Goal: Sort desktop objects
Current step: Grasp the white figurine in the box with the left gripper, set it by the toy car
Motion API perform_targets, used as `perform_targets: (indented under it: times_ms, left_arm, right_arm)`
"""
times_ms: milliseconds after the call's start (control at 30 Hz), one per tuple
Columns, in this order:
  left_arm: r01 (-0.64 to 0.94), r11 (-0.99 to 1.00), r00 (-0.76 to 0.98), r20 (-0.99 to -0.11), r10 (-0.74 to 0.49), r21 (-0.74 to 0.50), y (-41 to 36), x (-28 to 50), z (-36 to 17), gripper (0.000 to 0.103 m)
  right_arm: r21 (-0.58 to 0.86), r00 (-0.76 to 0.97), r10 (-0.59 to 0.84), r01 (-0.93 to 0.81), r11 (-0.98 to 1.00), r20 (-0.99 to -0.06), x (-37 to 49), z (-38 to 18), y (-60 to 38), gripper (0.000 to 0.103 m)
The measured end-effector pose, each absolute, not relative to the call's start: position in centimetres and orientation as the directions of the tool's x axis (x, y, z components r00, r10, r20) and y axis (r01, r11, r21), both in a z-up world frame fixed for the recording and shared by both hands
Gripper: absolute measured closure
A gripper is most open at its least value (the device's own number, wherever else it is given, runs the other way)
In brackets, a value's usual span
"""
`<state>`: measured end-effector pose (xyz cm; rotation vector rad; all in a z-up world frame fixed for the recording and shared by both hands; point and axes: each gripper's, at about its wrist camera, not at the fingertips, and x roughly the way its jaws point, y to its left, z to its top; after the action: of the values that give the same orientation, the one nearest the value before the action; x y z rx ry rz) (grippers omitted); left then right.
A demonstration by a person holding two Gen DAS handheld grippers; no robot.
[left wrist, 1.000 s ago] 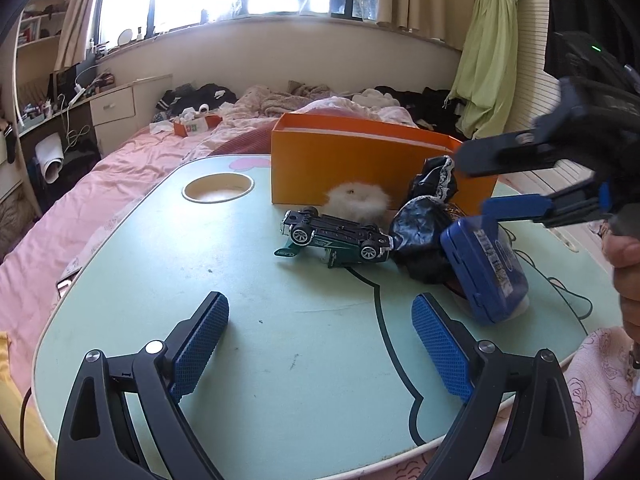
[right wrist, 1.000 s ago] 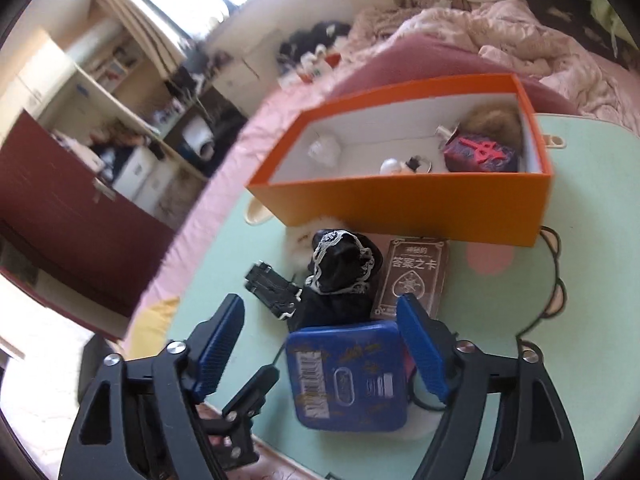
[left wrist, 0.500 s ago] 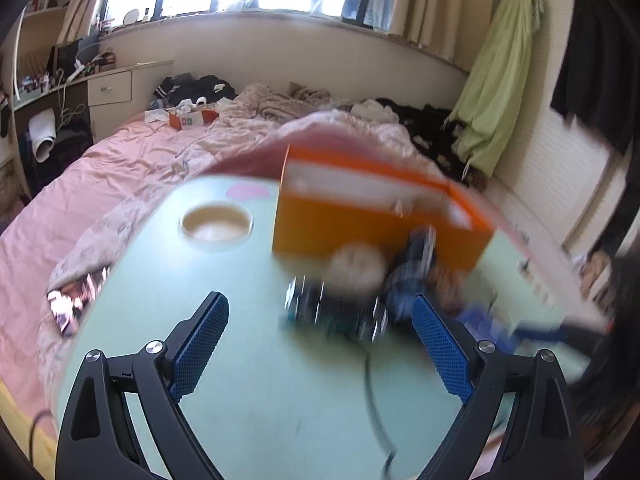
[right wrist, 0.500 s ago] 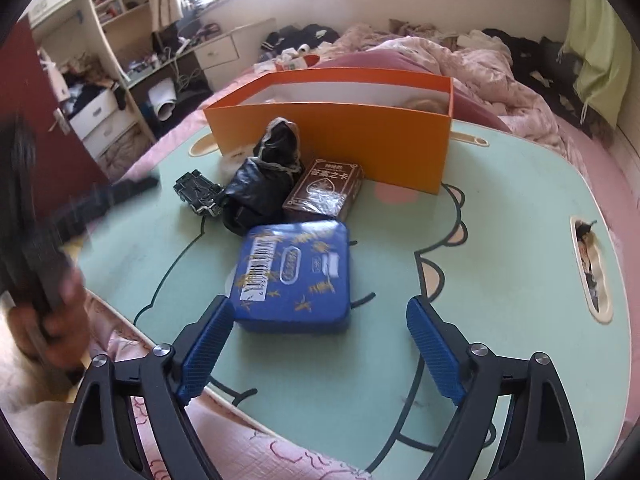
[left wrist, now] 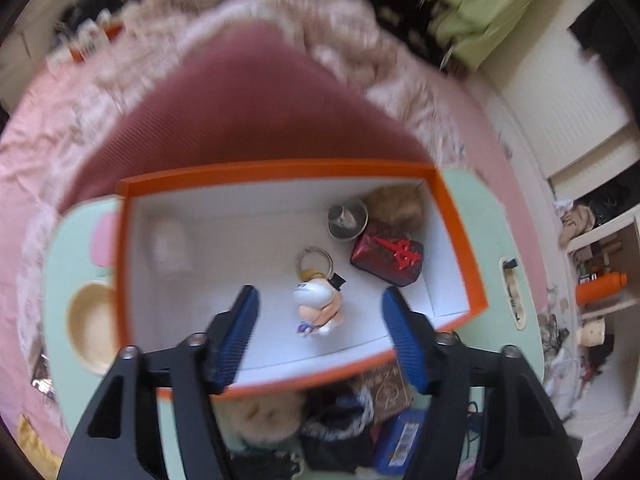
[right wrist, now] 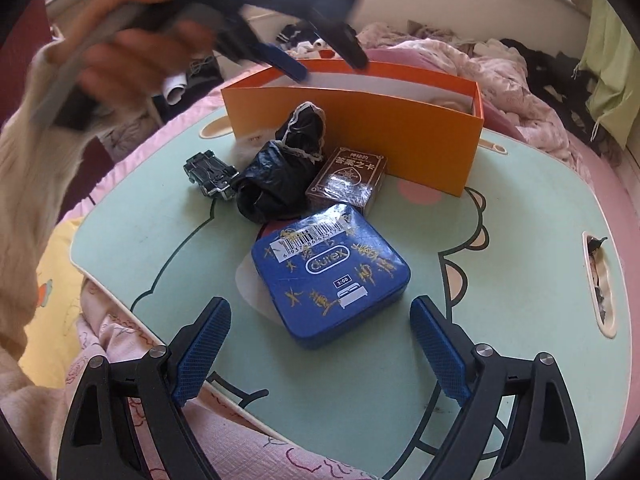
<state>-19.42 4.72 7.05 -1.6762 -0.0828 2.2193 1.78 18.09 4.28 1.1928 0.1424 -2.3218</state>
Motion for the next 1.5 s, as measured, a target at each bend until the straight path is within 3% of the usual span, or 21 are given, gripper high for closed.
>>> perform_targets:
  times_ms: [100, 167, 467, 633, 767, 967, 1100, 1200, 1300, 1367, 1400, 1500]
  left_arm:
    - [-0.255, -0.943, -0.177, -0.948, 0.265, -0.216, 6.3, -20.3, 5.1, 0.050]
    - [-0.249, -0.947, -0.142, -0.960, 0.241, -0.201, 6.7, -20.5, 3.8, 0.065]
    - [-0.250, -0.930, -0.191, -0.928, 0.321, -0.270, 5.3, -19.0, 2.5, 0.066]
    - [-0.261, -0.878, -0.356, -0.806, 0.474, -0.401, 1.3, -15.5, 8.9, 0.066]
    - [-0.270, -0.877, -0.485, -0.730, 0.481, -0.397, -2.1, -10.1, 13.1, 0.066]
    - [-0.232, -0.898, -0.452, -0.776, 0.440, -0.374, -2.9, -6.6, 8.6, 0.066]
    - [-0.224, -0.871, -0.448, -0.747, 0.490, -0.437, -2.9, -5.9, 6.3, 0.065]
    - [-0.233, -0.856, -0.471, -0.716, 0.514, -0.461, -2.8, -5.4, 6.0, 0.057]
    - [-0.217, -0.883, -0.576, -0.675, 0.461, -0.417, -3.2, -3.5, 7.1, 0.042]
    - [-0.217, -0.906, -0.631, -0.655, 0.415, -0.364, -3.3, -1.5, 7.6, 0.025]
    - [-0.212, -0.923, -0.650, -0.659, 0.378, -0.321, -3.2, -0.4, 7.6, 0.020]
    - [-0.179, -0.968, -0.669, -0.699, 0.252, -0.177, -2.4, 1.9, 6.3, 0.019]
  right_arm:
    - [0.145, -0.478, -0.401, 0.486, -0.862, -0.781, 1.7, 4.3, 18.3, 0.011]
    - [0.153, -0.478, -0.405, 0.482, -0.863, -0.779, 1.6, 4.4, 18.5, 0.011]
    - [0.172, -0.479, -0.411, 0.465, -0.868, -0.776, 1.2, 4.5, 19.0, 0.010]
    - [0.171, -0.478, -0.409, 0.465, -0.869, -0.777, 1.1, 4.4, 19.1, 0.010]
    - [0.170, -0.480, -0.408, 0.464, -0.869, -0.777, 1.1, 4.4, 19.1, 0.010]
    - [0.153, -0.481, -0.395, 0.467, -0.871, -0.782, 1.3, 4.4, 18.8, 0.009]
    - [0.145, -0.483, -0.390, 0.468, -0.872, -0.784, 1.4, 4.3, 18.7, 0.009]
    - [0.142, -0.485, -0.387, 0.468, -0.873, -0.784, 1.4, 4.3, 18.7, 0.009]
    - [0.136, -0.489, -0.383, 0.466, -0.874, -0.784, 1.6, 4.3, 18.6, 0.009]
    - [0.138, -0.490, -0.384, 0.466, -0.874, -0.783, 1.6, 4.3, 18.7, 0.009]
    - [0.138, -0.490, -0.385, 0.466, -0.874, -0.783, 1.6, 4.3, 18.7, 0.009]
    - [0.129, -0.491, -0.377, 0.466, -0.875, -0.785, 1.6, 4.3, 18.7, 0.009]
